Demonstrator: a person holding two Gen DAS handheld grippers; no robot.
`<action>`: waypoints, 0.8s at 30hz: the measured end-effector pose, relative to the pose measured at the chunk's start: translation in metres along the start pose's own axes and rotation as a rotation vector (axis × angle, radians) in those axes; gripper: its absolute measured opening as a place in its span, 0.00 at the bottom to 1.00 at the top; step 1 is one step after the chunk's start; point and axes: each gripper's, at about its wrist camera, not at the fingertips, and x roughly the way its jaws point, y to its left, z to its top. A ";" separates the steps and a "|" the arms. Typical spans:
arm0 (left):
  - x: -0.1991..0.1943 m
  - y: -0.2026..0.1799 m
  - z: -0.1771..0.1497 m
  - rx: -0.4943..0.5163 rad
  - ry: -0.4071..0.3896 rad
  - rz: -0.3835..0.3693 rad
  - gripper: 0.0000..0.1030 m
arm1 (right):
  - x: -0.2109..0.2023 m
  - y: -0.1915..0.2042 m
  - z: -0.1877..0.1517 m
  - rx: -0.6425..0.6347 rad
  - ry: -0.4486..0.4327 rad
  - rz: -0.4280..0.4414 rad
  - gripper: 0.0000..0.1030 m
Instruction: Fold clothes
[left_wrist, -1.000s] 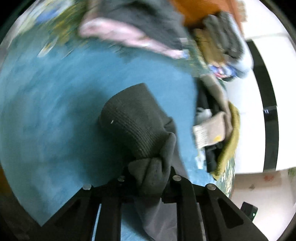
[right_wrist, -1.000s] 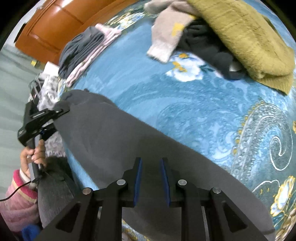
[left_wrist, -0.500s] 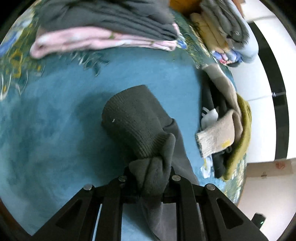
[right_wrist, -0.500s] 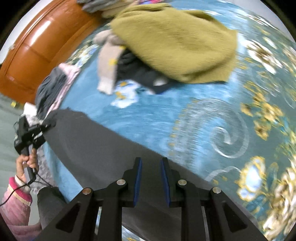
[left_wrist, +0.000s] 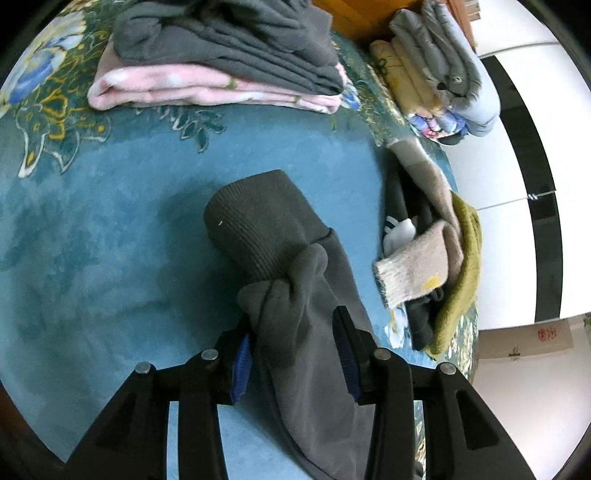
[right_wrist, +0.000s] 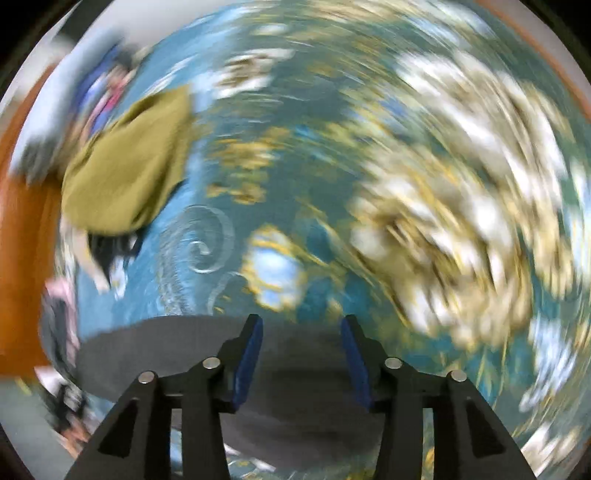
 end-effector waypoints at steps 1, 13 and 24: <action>0.000 -0.001 0.001 0.004 -0.002 0.004 0.40 | 0.000 -0.015 -0.008 0.034 0.013 0.002 0.49; -0.008 -0.009 0.006 0.027 -0.040 -0.039 0.30 | 0.000 -0.040 -0.054 0.074 0.056 0.143 0.36; 0.002 0.004 0.008 -0.029 -0.002 -0.093 0.29 | 0.029 -0.056 -0.055 0.167 0.055 0.145 0.30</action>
